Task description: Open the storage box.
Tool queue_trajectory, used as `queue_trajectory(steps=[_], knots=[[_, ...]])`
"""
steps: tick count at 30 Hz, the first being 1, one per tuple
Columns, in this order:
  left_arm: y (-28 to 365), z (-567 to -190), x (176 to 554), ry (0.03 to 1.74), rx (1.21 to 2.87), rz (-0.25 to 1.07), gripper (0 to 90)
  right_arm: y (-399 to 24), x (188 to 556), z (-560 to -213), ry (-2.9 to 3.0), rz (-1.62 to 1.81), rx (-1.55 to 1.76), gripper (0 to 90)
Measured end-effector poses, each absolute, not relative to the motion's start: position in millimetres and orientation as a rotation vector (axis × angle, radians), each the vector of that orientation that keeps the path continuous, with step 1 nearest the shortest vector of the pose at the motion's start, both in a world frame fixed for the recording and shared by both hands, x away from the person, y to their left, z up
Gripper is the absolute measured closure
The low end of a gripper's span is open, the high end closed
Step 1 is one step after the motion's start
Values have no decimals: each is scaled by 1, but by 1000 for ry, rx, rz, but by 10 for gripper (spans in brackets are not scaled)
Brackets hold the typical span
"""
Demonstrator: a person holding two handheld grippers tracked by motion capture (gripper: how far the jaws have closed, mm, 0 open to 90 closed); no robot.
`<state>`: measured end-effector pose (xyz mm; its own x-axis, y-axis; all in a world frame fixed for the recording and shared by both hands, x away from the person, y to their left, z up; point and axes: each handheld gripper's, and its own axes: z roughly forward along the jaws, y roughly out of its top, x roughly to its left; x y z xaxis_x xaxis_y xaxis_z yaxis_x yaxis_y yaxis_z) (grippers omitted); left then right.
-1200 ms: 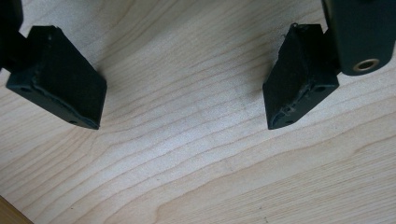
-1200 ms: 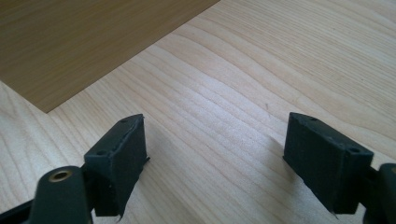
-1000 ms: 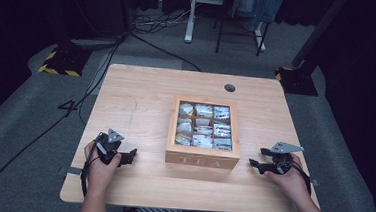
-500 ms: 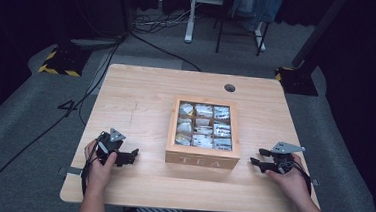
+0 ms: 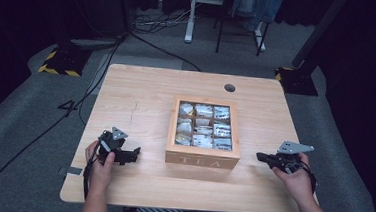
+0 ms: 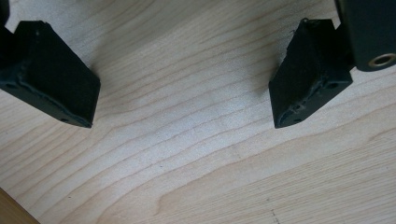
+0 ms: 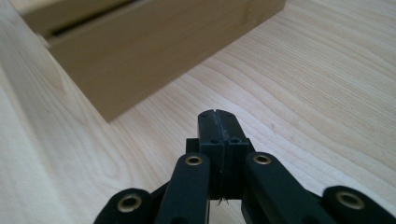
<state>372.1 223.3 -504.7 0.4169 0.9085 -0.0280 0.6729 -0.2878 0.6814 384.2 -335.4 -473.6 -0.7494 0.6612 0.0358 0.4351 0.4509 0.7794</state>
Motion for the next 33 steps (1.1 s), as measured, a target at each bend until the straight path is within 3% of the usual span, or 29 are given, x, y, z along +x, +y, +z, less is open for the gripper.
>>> queue_trajectory(steps=[10, 33], knots=[[221, -505, 372, 1325, 2056, 490, 98, -312, 367, -455, 2461, 1318, 907, 900], [220, -505, 372, 1304, 2070, 482, 98, -288, 361, -459, 2544, 1499, 795, 900]])
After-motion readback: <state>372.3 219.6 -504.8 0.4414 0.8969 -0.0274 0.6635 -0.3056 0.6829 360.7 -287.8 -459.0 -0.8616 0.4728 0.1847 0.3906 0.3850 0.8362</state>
